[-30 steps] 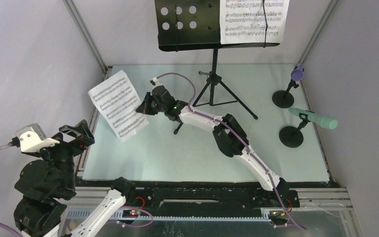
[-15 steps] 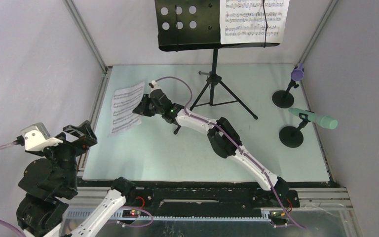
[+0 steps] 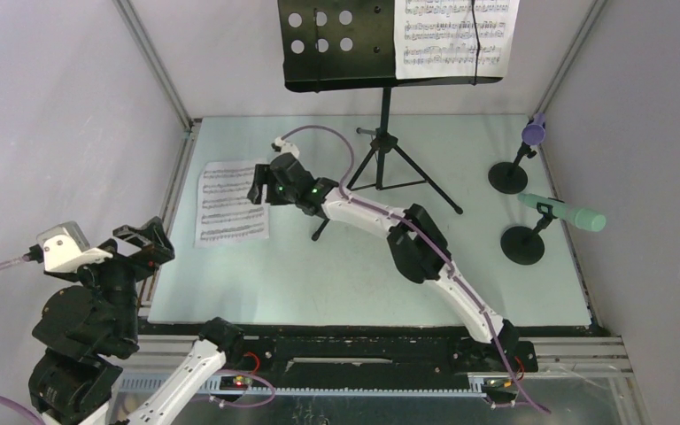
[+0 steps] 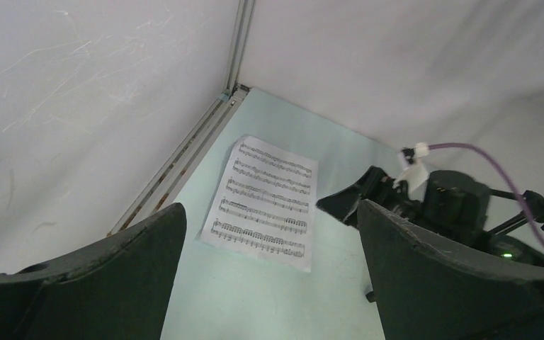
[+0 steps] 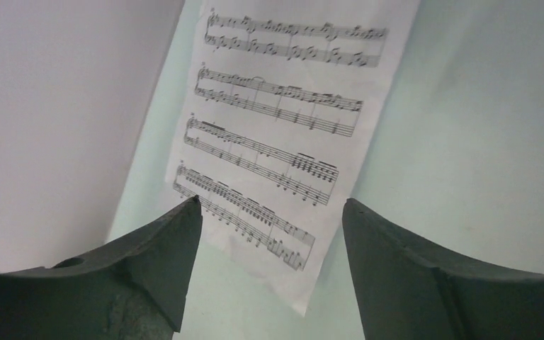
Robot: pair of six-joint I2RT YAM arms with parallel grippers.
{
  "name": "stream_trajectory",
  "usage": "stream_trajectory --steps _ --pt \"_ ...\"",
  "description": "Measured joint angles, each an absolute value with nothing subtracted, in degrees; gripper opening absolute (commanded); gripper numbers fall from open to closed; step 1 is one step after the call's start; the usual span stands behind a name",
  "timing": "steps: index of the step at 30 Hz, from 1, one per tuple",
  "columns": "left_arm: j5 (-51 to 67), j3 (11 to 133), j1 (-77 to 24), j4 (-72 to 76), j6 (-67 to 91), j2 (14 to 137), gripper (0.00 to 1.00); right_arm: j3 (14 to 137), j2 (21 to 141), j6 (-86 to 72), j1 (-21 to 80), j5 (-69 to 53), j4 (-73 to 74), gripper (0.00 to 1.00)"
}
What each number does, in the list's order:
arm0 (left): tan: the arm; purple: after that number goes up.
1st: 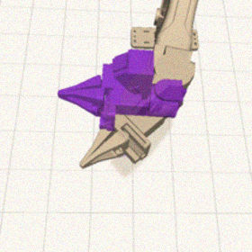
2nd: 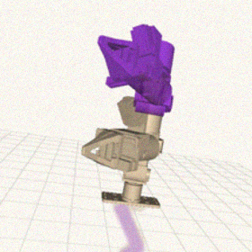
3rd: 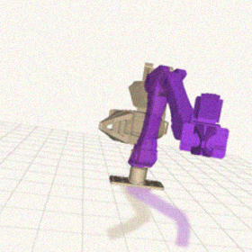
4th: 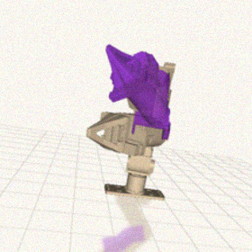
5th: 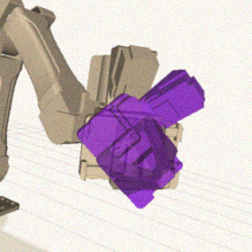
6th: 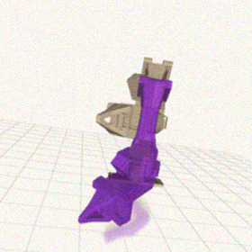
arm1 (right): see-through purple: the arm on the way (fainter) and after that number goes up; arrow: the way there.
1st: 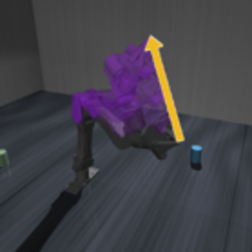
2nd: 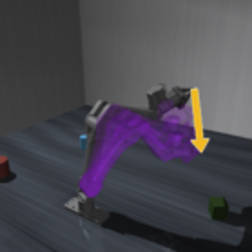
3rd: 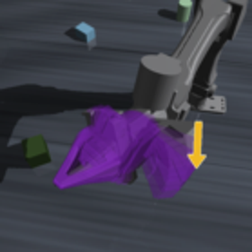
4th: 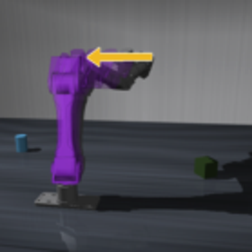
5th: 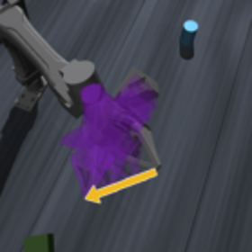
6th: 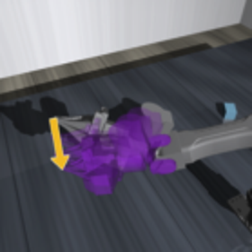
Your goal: Pack up the instrument practice props
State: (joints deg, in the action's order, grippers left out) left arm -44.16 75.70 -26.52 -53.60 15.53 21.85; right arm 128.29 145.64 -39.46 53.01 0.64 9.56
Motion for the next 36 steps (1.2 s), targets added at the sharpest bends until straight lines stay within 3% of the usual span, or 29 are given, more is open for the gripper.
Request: stream_trajectory --steps 6,9,17,23,28,36 --pt "-43.7 75.9 -26.5 -54.0 15.0 21.9 0.97 111.1 128.7 -29.4 55.1 11.5 8.8 0.85" --pt "-42.4 76.1 -26.5 -54.0 14.5 22.3 0.91 101.1 118.9 -23.7 57.8 15.1 5.7 0.85" --pt "-33.6 78.2 -26.5 -54.1 13.0 31.0 0.85 83.7 96.4 -11.4 63.4 13.9 5.3 0.83" --pt "-25.6 80.5 -26.5 -52.2 13.0 38.3 0.8 83.2 85.1 -7.4 63.0 12.2 13.9 0.83" --pt "-22.7 90.1 -28.1 -50.0 11.7 47.0 0.8 84.8 76.1 -7.4 59.7 9.4 21.2 0.82" --pt "-21.9 110.5 -37.3 -47.2 8.9 64.0 0.81 103.2 73.6 -8.6 45.1 1.7 31.3 0.81"
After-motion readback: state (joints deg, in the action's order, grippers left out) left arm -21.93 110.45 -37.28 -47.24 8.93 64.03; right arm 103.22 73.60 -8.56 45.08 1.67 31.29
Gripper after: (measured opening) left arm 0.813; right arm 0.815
